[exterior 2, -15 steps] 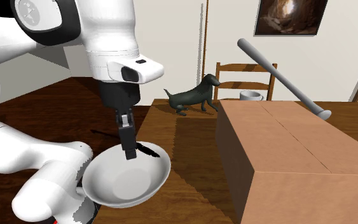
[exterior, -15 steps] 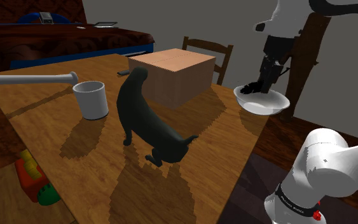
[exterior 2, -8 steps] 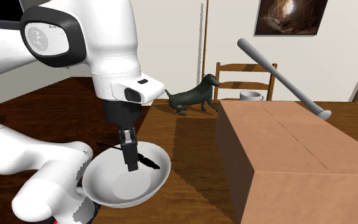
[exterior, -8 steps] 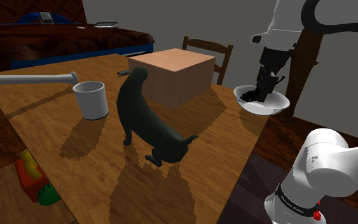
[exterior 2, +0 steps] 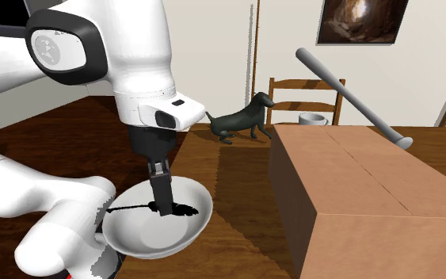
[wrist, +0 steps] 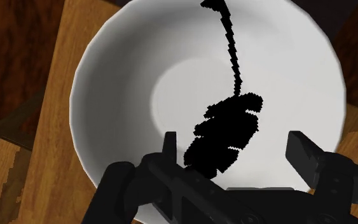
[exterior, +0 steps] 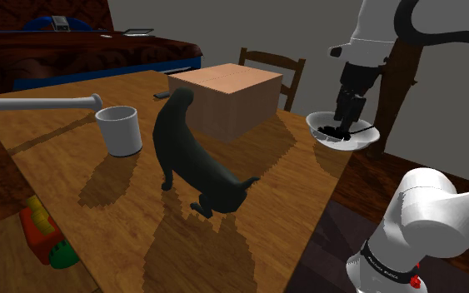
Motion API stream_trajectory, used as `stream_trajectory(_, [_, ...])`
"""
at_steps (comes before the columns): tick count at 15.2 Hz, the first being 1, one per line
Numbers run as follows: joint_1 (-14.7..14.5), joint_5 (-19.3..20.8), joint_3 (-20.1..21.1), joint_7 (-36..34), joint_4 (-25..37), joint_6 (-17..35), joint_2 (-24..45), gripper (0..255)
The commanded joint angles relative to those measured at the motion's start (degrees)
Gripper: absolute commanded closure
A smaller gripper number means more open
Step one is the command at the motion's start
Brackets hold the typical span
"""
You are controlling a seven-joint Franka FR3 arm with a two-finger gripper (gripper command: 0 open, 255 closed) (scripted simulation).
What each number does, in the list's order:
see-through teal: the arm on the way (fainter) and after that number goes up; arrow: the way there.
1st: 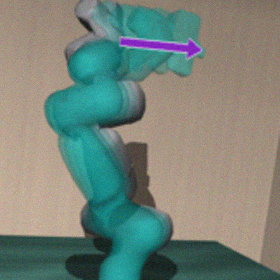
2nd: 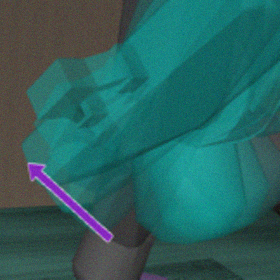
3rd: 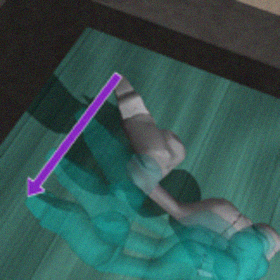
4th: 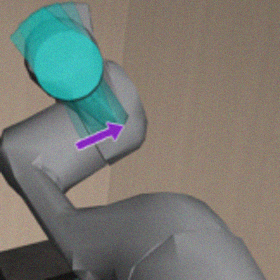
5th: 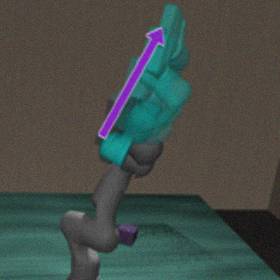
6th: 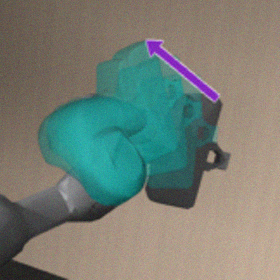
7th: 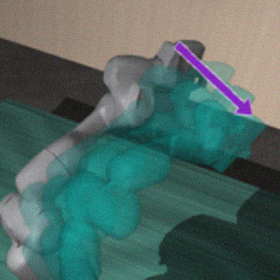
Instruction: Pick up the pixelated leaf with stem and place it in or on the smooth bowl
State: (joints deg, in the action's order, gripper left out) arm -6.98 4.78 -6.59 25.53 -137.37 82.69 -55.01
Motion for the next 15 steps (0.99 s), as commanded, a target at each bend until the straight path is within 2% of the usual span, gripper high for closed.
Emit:
stream_trajectory(1, [0.00, 0.00, 0.00, 0.00, 0.00, 0.00, 0.00, 0])
stream_trajectory(4, [0.00, 0.00, 0.00, 0.00, 0.00, 0.00, 0.00, 0])
stream_trajectory(8, [-0.30, -0.43, 0.35, 0.18, 9.39, -5.93, 3.46, 0])
stream_trajectory(15, [-0.30, -0.43, 0.35, 0.19, 9.39, -5.93, 3.46, 0])
